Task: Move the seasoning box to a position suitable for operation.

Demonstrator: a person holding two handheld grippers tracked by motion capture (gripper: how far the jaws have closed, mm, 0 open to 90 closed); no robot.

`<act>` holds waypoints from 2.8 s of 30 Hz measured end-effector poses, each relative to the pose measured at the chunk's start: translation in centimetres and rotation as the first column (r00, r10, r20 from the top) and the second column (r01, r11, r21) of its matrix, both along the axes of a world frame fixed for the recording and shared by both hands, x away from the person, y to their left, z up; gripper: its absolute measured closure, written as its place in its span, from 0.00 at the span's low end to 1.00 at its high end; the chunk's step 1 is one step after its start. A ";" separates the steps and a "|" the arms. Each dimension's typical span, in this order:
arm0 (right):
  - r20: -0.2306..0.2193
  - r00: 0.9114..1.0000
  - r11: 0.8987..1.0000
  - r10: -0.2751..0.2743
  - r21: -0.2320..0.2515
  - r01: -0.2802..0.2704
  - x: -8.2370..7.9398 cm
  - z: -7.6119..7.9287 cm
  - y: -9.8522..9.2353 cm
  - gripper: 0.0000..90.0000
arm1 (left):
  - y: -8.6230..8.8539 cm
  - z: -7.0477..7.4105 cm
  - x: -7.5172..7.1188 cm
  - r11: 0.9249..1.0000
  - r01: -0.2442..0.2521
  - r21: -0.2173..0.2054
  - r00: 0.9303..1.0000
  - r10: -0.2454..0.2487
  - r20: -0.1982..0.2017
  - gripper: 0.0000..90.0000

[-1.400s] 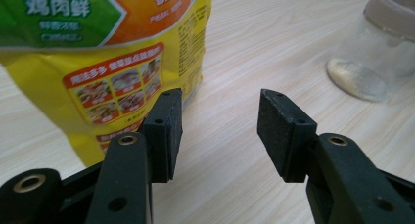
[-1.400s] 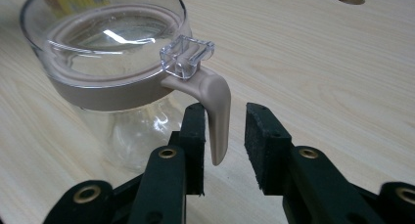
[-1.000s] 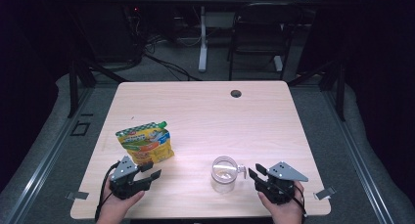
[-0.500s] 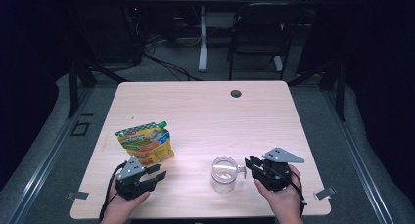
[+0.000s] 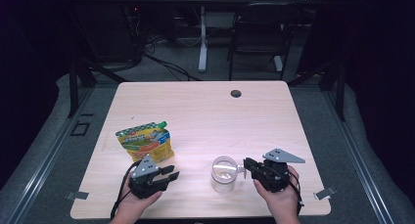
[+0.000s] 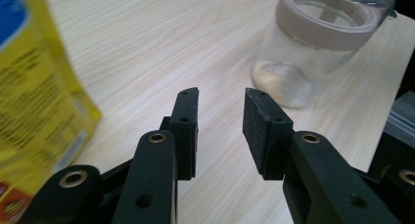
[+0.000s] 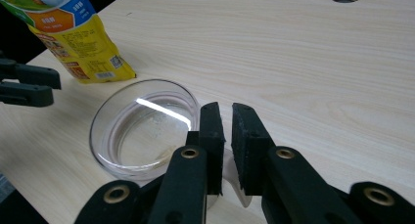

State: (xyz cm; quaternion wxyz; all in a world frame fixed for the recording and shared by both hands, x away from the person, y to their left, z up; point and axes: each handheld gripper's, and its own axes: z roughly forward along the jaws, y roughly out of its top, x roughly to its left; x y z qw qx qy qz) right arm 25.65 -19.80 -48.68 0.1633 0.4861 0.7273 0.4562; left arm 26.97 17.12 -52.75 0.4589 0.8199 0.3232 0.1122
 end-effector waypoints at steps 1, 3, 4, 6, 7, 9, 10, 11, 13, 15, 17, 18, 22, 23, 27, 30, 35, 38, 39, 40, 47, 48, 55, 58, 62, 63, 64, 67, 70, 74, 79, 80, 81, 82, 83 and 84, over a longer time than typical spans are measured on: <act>0.000 1.000 1.000 0.000 0.000 0.000 0.0 0.0 0.0 0.92 | -0.3 0.0 0.0 1.000 0.006 0.004 1.000 -0.006 -0.001 0.75; -0.006 1.000 1.000 -0.004 0.004 0.004 0.0 0.0 0.0 0.92 | -1.1 0.2 0.0 0.999 0.027 0.022 1.000 -0.027 0.004 0.75; -0.013 1.000 1.000 -0.005 0.010 0.005 0.0 -0.1 0.0 0.92 | -1.6 0.3 0.0 0.999 0.032 0.023 0.999 -0.032 0.005 0.76; -0.023 1.000 1.000 -0.004 0.027 0.005 0.1 -0.2 -0.1 0.92 | -2.4 0.6 0.2 0.999 0.048 0.023 0.999 -0.048 0.001 0.76; -0.032 1.000 0.999 -0.001 0.035 0.002 0.1 -0.2 -0.1 0.92 | -2.8 0.7 0.3 0.998 0.056 0.019 0.998 -0.056 0.003 0.76; -0.042 0.999 0.999 -0.004 0.045 0.006 0.2 -0.4 -0.1 0.92 | -3.4 1.0 0.6 0.998 0.061 0.005 0.998 -0.061 -0.001 0.77; -0.042 0.999 0.999 -0.006 0.054 0.009 0.2 -0.5 -0.1 0.92 | -3.6 1.1 0.7 0.998 0.065 0.000 0.998 -0.065 -0.001 0.78; -0.047 0.999 0.999 -0.006 0.050 0.008 0.3 -0.6 -0.1 0.91 | -3.9 1.2 0.8 0.998 0.063 -0.002 0.998 -0.063 -0.001 0.78; -0.047 0.999 0.999 -0.010 0.051 0.012 0.3 -0.6 -0.1 0.91 | -4.5 1.4 1.1 0.997 0.073 -0.015 0.997 -0.073 -0.003 0.79; -0.050 0.999 0.998 -0.012 0.067 0.015 0.3 -0.7 -0.2 0.91 | -5.0 1.5 1.2 0.997 0.077 -0.023 0.997 -0.078 -0.007 0.79; -0.060 0.998 0.997 -0.012 0.082 0.017 0.3 -0.8 -0.2 0.91 | -5.5 1.5 1.4 0.996 0.082 -0.031 0.996 -0.083 -0.013 0.79; -0.063 0.998 0.996 -0.016 0.087 0.022 0.4 -0.8 -0.3 0.91 | -5.8 1.6 1.4 0.996 0.086 -0.032 0.996 -0.087 -0.015 0.79; -0.075 0.997 0.995 -0.013 0.093 0.020 0.5 -1.0 -0.4 0.91 | -6.4 1.7 1.5 0.995 0.096 -0.035 0.995 -0.097 -0.014 0.79; -0.076 0.997 0.995 -0.013 0.095 0.020 0.5 -1.0 -0.4 0.91 | -6.5 1.8 1.6 0.995 0.097 -0.029 0.995 -0.098 -0.016 0.79; -0.078 0.997 0.996 -0.013 0.091 0.020 0.5 -1.1 -0.3 0.92 | -6.8 1.7 1.8 0.993 0.106 -0.048 0.994 -0.108 -0.031 0.79; -0.079 0.997 0.995 -0.015 0.096 0.022 0.6 -1.2 -0.2 0.91 | -6.8 1.5 1.7 0.992 0.106 -0.069 0.994 -0.109 -0.033 0.80; -0.077 0.997 0.995 -0.009 0.094 0.016 0.5 -1.3 -0.2 0.91 | -7.0 0.9 1.4 0.990 0.125 -0.065 0.991 -0.128 -0.044 0.86; -0.074 0.997 0.994 -0.011 0.105 0.019 0.5 -1.4 -0.3 0.92 | -7.5 0.5 1.3 0.989 0.143 -0.045 0.989 -0.145 -0.041 0.90; -0.076 0.997 0.994 -0.009 0.111 0.018 0.5 -1.4 -0.3 0.92 | -7.6 0.4 1.2 0.988 0.149 -0.035 0.988 -0.150 -0.041 0.93; -0.076 0.997 0.994 -0.009 0.111 0.018 0.5 -1.4 -0.3 0.92 | -7.7 0.4 1.2 0.988 0.152 -0.033 0.987 -0.153 -0.043 0.93; -0.071 0.997 0.994 -0.011 0.106 0.018 0.4 -1.4 -0.3 0.93 | -8.2 0.1 1.0 0.983 0.182 -0.012 0.983 -0.182 -0.036 1.00; -0.071 0.997 0.994 -0.010 0.107 0.018 0.4 -1.5 -0.3 0.94 | -8.3 0.0 1.0 0.983 0.184 -0.011 0.982 -0.184 -0.037 1.00; -0.065 0.998 0.994 -0.008 0.110 0.015 0.4 -1.5 -0.3 0.94 | -8.5 -0.1 1.0 0.981 0.192 -0.014 0.981 -0.192 -0.038 1.00; -0.066 0.998 0.994 -0.006 0.111 0.013 0.4 -1.5 -0.3 0.94 | -8.6 -0.1 1.0 0.982 0.190 -0.011 0.981 -0.190 -0.037 1.00; -0.064 0.998 0.993 -0.006 0.115 0.013 0.3 -1.6 -0.3 0.94 | -8.5 -0.1 1.1 0.980 0.197 -0.017 0.980 -0.197 -0.039 1.00; -0.063 0.998 0.993 -0.007 0.115 0.014 0.3 -1.6 -0.3 0.94 | -8.6 -0.1 1.0 0.980 0.195 -0.029 0.980 -0.197 -0.042 1.00; -0.064 0.998 0.993 -0.005 0.115 0.013 0.3 -1.6 -0.3 0.94 | -8.5 0.0 1.1 0.980 0.197 -0.030 0.979 -0.198 -0.040 1.00; -0.064 0.998 0.993 -0.007 0.116 0.014 0.3 -1.6 -0.4 0.94 | -8.6 0.0 1.0 0.980 0.197 -0.026 0.980 -0.198 -0.035 1.00; -0.065 0.998 0.993 -0.006 0.121 0.014 0.3 -1.6 -0.4 0.94 | -8.6 0.1 1.1 0.980 0.199 -0.022 0.979 -0.200 -0.031 1.00; -0.064 0.998 0.992 0.001 0.126 0.007 0.3 -1.7 -0.4 0.93 | -8.5 0.3 1.1 0.979 0.201 -0.026 0.979 -0.201 -0.027 1.00; -0.057 0.998 0.992 0.013 0.122 -0.006 0.1 -1.7 -0.5 0.93 | -8.6 0.6 1.0 0.980 0.198 -0.018 0.980 -0.198 -0.013 1.00; -0.057 0.998 0.992 0.014 0.123 -0.007 0.1 -1.7 -0.5 0.92 | -8.6 0.6 1.1 0.980 0.200 -0.022 0.980 -0.200 -0.014 1.00; -0.054 0.998 0.993 0.020 0.116 -0.014 0.0 -1.7 -0.5 0.92 | -8.6 0.6 1.1 0.979 0.201 -0.022 0.979 -0.201 -0.015 1.00; -0.050 0.998 0.993 0.024 0.116 -0.018 -0.1 -1.8 -0.5 0.92 | -8.6 0.6 1.1 0.980 0.198 -0.015 0.980 -0.198 -0.013 1.00; -0.045 0.999 0.993 0.028 0.115 -0.022 -0.2 -1.8 -0.5 0.91 | -8.6 0.6 1.1 0.980 0.198 -0.017 0.980 -0.198 -0.014 1.00; -0.039 0.999 0.994 0.033 0.108 -0.028 -0.3 -1.8 -0.6 0.90 | -8.7 0.7 1.1 0.978 0.206 -0.023 0.978 -0.206 -0.017 1.00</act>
